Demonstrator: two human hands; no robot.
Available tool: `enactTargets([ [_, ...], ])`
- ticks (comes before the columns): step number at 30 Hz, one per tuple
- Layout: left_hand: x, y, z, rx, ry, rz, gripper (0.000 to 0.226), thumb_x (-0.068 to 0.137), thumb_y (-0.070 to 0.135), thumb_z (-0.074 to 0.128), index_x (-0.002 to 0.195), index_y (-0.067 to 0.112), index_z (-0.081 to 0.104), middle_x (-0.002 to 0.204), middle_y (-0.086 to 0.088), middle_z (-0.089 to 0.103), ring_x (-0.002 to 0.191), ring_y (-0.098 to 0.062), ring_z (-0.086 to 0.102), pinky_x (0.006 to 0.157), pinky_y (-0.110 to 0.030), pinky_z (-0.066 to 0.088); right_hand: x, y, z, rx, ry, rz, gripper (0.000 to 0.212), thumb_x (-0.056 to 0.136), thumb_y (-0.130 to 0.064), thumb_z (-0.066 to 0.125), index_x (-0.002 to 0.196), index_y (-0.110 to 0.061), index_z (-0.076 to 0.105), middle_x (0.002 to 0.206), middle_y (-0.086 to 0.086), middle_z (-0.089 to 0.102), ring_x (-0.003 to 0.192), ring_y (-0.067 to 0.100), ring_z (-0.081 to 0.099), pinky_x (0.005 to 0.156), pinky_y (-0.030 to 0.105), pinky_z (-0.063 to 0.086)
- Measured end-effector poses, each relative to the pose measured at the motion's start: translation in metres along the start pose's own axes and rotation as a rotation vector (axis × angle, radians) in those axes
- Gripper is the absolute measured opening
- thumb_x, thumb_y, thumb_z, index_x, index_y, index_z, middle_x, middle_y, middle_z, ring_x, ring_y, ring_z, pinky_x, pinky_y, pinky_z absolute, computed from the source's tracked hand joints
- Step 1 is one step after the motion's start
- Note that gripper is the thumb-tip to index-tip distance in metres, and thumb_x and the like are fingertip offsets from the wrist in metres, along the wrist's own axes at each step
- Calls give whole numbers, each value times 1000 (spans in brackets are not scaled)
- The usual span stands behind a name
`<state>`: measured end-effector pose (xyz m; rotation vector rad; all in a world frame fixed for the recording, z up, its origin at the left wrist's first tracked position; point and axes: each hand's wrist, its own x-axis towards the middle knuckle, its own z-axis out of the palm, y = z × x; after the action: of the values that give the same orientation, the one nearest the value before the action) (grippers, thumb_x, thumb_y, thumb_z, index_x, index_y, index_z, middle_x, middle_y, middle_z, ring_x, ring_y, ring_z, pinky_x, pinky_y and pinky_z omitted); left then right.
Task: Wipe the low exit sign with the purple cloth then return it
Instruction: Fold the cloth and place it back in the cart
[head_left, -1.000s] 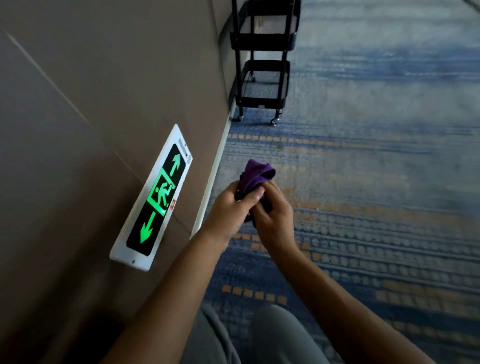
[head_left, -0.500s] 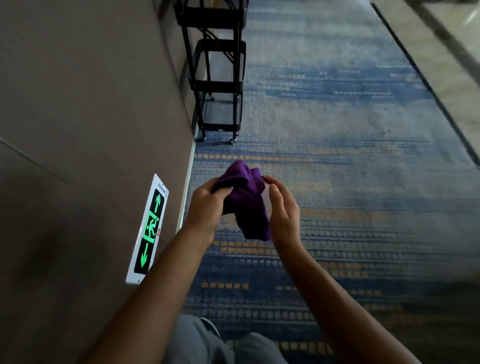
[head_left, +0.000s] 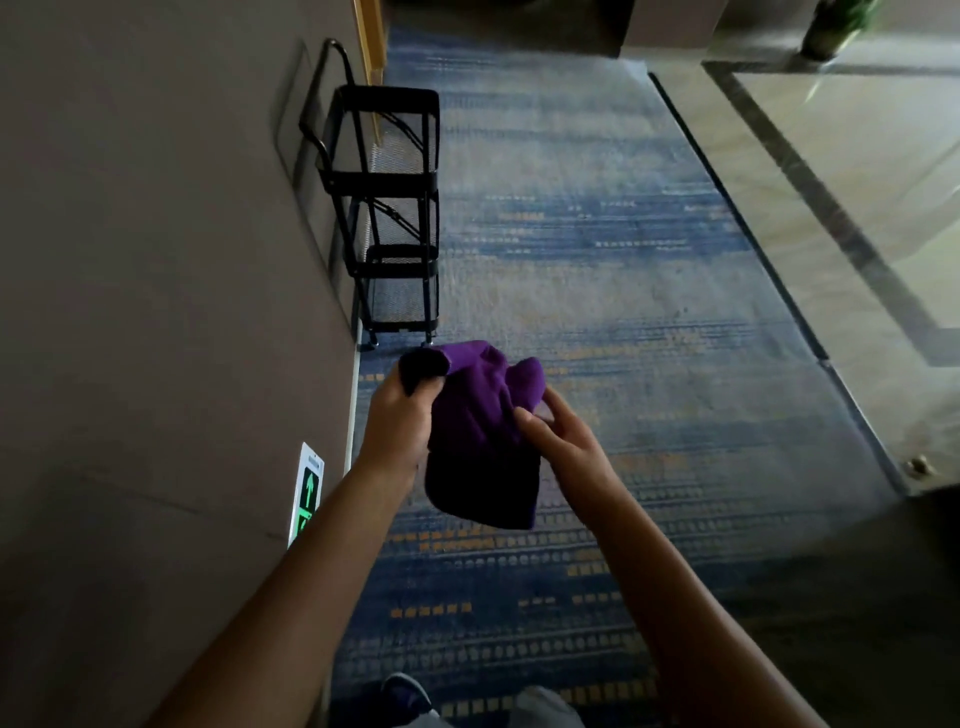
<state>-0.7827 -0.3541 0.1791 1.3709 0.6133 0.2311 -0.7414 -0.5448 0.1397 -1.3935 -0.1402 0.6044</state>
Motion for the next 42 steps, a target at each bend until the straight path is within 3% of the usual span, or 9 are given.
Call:
enactTargets([
  [4, 24, 30, 34, 38, -38, 67, 17, 91, 48, 61, 99, 41, 73, 108, 10, 76, 107, -12, 70, 97, -41, 55, 4, -54, -33, -70, 56, -46, 82, 82, -13, 82, 155, -19, 43, 117, 14, 79, 109, 24, 77, 89, 30, 61],
  [10, 79, 39, 113, 300, -23, 212, 18, 101, 51, 52, 97, 36, 61, 90, 19, 63, 79, 21, 57, 66, -1, 40, 47, -106, -104, -45, 153, -147, 72, 90, -10, 76, 145, -51, 51, 103, 18, 79, 98, 26, 77, 86, 36, 63],
  [14, 124, 61, 166, 250, -47, 202, 41, 90, 55, 67, 125, 37, 54, 108, 24, 64, 96, 15, 64, 73, -6, 47, 107, -154, -152, -145, 125, -164, 49, 94, -14, 70, 132, -44, 68, 116, 1, 80, 108, 18, 76, 88, 24, 60],
  [17, 153, 83, 194, 257, -144, 277, 67, 79, 54, 80, 138, 48, 48, 141, 20, 55, 124, 10, 55, 98, -14, 46, 149, -190, -183, -184, 90, -171, 34, 91, -23, 68, 120, -39, 77, 124, -10, 77, 117, 12, 72, 90, 20, 58],
  [21, 191, 113, 223, 314, -220, 357, 89, 73, 59, 80, 147, 65, 31, 158, 32, 33, 147, 9, 31, 112, -20, 32, 206, -228, -216, -232, 105, -196, 46, 84, -30, 76, 129, -37, 72, 122, -9, 78, 117, 11, 73, 104, 34, 57],
  [26, 251, 139, 245, 340, -163, 453, 88, 80, 52, 76, 152, 61, 27, 156, 42, 28, 144, 19, 25, 112, -14, 25, 275, -261, -233, -425, 92, -238, 66, 75, -35, 82, 136, -50, 61, 123, -11, 76, 113, 5, 73, 103, 36, 59],
  [32, 342, 153, 253, 290, -243, 403, 55, 92, 30, 73, 140, 52, 55, 146, 28, 54, 139, 1, 49, 116, -36, 42, 378, -280, -235, -549, 7, -296, 81, 86, -12, 81, 140, -62, 48, 122, -21, 69, 112, -9, 67, 101, 29, 59],
  [37, 428, 170, 263, 93, -173, 306, 42, 87, 28, 80, 127, 37, 72, 120, 17, 74, 113, -4, 71, 86, -19, 59, 476, -312, -232, -517, -42, -331, 65, 88, -17, 81, 139, -52, 58, 123, -10, 75, 110, 3, 73, 94, 28, 61],
  [42, 503, 182, 270, 156, -4, 295, 45, 88, 26, 79, 129, 44, 69, 125, 17, 71, 115, 3, 67, 92, -20, 57, 566, -340, -224, -669, -118, -338, 63, 91, -19, 79, 144, -44, 57, 134, -6, 71, 118, 9, 69, 104, 43, 58],
])
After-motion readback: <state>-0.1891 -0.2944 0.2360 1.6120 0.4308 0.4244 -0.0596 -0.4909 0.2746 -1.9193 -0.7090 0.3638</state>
